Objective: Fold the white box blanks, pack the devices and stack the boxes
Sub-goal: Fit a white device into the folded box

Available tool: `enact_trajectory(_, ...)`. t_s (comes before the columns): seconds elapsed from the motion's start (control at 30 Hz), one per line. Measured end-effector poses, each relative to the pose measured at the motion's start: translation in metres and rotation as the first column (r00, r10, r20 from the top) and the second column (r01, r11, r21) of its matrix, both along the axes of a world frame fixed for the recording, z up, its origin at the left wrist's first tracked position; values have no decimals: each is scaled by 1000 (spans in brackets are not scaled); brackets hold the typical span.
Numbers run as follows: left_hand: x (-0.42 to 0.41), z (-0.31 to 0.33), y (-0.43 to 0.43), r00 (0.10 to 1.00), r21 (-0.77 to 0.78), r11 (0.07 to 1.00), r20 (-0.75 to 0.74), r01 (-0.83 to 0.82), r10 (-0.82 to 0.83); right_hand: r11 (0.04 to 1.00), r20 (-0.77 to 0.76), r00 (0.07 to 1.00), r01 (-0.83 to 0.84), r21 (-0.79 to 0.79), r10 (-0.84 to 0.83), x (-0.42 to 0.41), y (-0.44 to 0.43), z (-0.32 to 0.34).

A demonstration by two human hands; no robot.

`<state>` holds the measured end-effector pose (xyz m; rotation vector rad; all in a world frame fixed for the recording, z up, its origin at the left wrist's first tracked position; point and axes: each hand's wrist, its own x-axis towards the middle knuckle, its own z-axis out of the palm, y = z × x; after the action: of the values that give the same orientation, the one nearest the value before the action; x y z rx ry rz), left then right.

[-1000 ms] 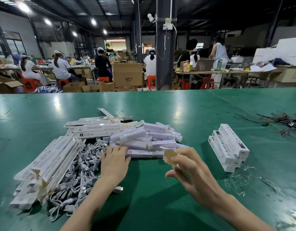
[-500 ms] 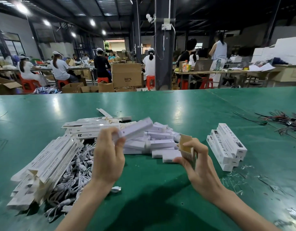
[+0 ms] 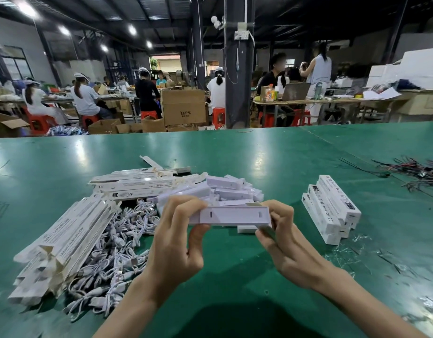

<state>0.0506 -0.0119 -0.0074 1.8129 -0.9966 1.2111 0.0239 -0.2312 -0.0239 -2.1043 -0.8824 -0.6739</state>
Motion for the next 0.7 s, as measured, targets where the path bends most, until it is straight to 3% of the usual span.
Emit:
enact_trajectory(0.17, 2, 1, 4, 999, 3, 999, -9, -40, 40, 998, 51, 997, 65, 27, -66, 4, -2, 1)
enact_trajectory(0.43, 3, 7, 9, 990, 99, 988, 77, -122, 115, 998, -43, 997, 65, -20, -66, 4, -2, 0)
enact_trajectory(0.7, -7, -1, -11, 1000, 129, 992, 3, -20, 20, 997, -67, 996, 53, -63, -57, -2, 7, 1)
